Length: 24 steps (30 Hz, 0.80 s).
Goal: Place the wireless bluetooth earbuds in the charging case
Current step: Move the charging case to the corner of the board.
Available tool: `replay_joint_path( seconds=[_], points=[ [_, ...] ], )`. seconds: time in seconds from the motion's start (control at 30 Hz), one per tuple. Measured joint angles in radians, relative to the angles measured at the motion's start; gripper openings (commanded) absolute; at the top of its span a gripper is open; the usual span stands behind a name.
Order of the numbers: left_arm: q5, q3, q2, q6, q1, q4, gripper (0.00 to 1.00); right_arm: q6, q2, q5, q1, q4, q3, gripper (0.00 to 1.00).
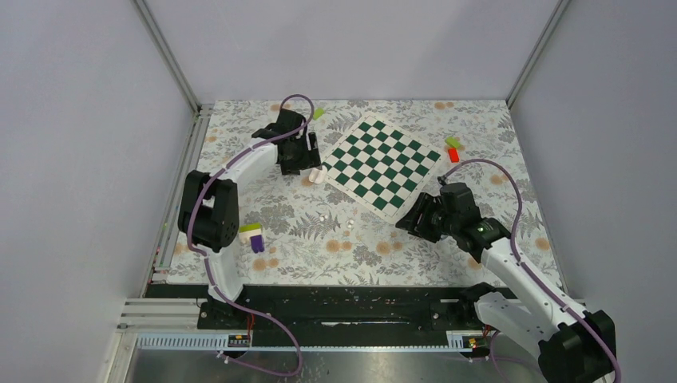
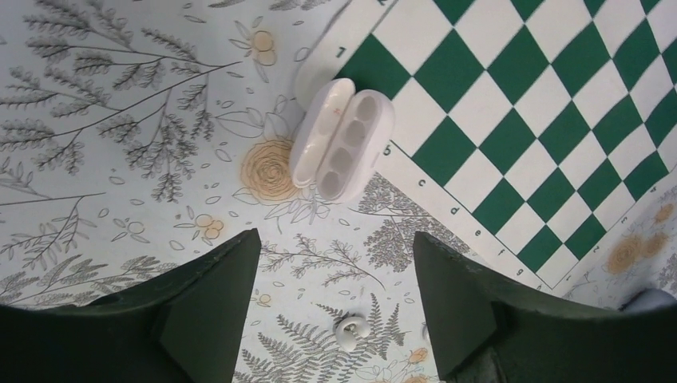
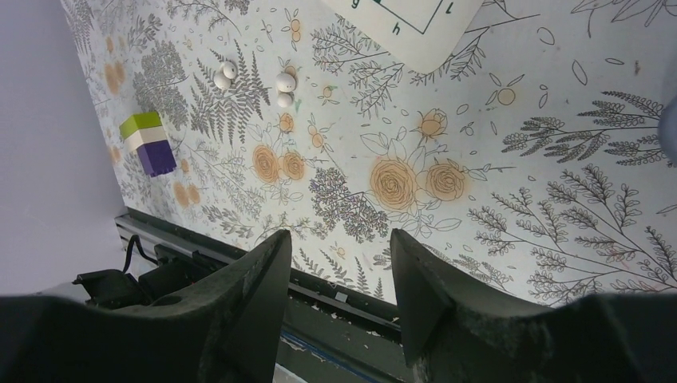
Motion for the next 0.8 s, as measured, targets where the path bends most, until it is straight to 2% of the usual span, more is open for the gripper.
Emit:
replay_joint_path(
  seconds=[0.13,0.4,0.6,0.8],
  points=[
    [-0.014,0.0,-0.002,0.057,-0.045,0.018,0.64,0.016,0.023,0.014,0.017,0.018,0.001,0.57],
    [-0.254,0.056,0.024,0.179,-0.211,0.031,0.6,0.032,0.012,0.037,0.018,0.014,0.001,0.59],
    [-0.391,0.14,0.111,0.213,-0.219,0.036,0.6,0.032,-0.035,0.053,0.018,0.005,0.001,0.59],
    [-0.499,0.15,0.204,0.249,-0.235,0.034,0.56,0.036,-0.048,0.069,0.018,-0.011,0.001,0.6]
  ],
)
